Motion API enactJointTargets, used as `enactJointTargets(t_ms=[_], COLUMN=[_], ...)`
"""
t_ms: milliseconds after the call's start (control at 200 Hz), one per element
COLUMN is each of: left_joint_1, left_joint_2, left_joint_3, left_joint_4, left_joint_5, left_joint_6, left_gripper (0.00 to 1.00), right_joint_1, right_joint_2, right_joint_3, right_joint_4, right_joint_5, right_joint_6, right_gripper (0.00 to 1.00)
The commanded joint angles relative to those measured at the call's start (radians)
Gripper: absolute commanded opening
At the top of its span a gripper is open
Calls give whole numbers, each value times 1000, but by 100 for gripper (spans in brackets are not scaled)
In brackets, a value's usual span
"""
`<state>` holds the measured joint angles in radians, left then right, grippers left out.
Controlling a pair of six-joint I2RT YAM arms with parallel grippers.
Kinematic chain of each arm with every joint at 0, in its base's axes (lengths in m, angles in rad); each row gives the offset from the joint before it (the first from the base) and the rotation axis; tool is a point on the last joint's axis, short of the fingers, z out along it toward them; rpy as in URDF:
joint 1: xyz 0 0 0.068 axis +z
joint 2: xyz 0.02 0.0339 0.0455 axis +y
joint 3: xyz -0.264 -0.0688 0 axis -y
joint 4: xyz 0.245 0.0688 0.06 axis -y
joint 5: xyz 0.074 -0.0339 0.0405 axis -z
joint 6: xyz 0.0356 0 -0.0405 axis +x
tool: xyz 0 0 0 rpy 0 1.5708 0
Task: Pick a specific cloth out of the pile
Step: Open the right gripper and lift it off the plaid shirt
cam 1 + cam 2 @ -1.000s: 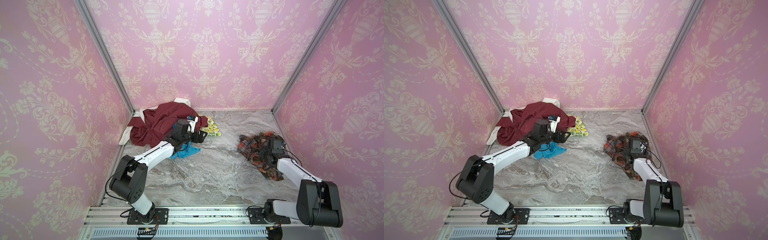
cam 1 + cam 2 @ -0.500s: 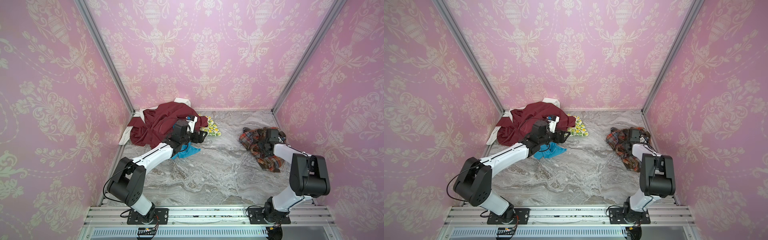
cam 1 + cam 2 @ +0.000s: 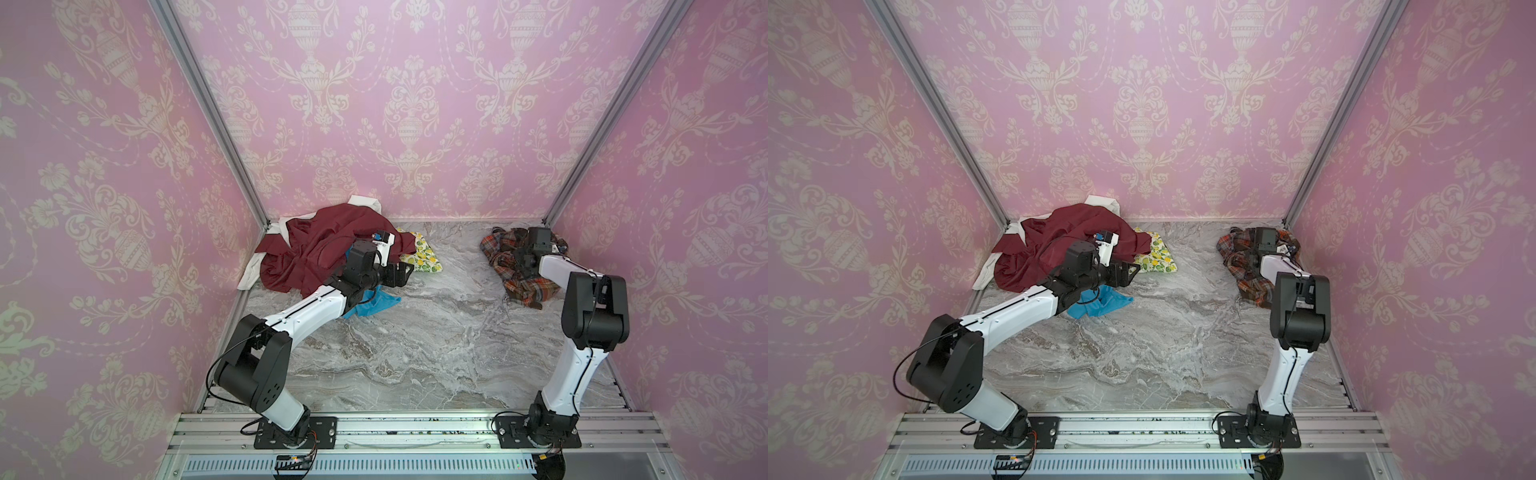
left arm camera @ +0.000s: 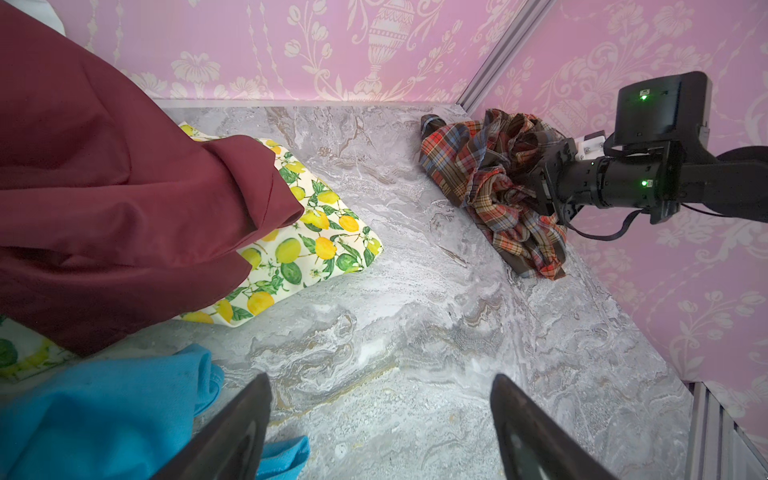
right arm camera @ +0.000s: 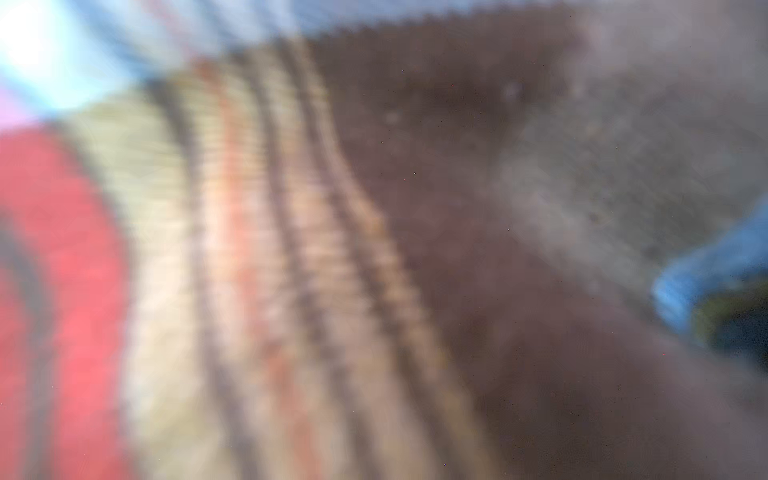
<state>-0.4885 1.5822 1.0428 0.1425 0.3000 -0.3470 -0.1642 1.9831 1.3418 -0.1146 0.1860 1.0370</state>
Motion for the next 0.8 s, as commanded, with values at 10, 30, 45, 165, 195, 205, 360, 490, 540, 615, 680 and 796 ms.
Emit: enactJointTargets(t_ms=[10, 30, 45, 165, 195, 205, 360, 490, 540, 615, 680, 796], left_joint_1=[-5, -5, -5, -6, -6, -7, -14, -15, -15, -15, -15, -15], left_joint_2=[16, 15, 15, 2, -3, -4, -52, -109, -128, -157, -181, -235], left_joint_3=[46, 46, 48, 47, 46, 46, 41, 17, 11, 5, 7, 5], left_joint_4=[-34, -34, -34, -38, -41, -42, -90, -123, -139, -171, -207, -254], left_joint_5=[-31, -32, -32, -43, -44, -44, -79, -112, -124, -149, -180, -228], left_joint_6=[35, 32, 30, 16, 7, 6, -3, -1, 4, 20, 34, 53], left_gripper=[85, 85, 85, 85, 85, 85, 85, 85, 86, 86, 87, 90], right_joint_1=[-5, -5, -5, -5, -6, -5, -5, -4, -3, 0, 3, 32], right_joint_2=[4, -2, -5, -45, -60, -65, -165, -243, -270, -315, -352, -427], right_joint_3=[41, 40, 39, 32, 26, 24, -6, -9, -11, -10, -9, -8], right_joint_4=[-9, -4, -2, 1, 7, 10, 6, -28, -34, -42, -43, -52], right_joint_5=[-16, -21, -23, -37, -40, -40, -26, -24, -23, -25, -31, -2], right_joint_6=[-30, -38, -45, -104, -119, -126, -186, -223, -235, -260, -284, -352], right_gripper=[36, 37, 38, 48, 51, 52, 66, 74, 80, 90, 95, 100])
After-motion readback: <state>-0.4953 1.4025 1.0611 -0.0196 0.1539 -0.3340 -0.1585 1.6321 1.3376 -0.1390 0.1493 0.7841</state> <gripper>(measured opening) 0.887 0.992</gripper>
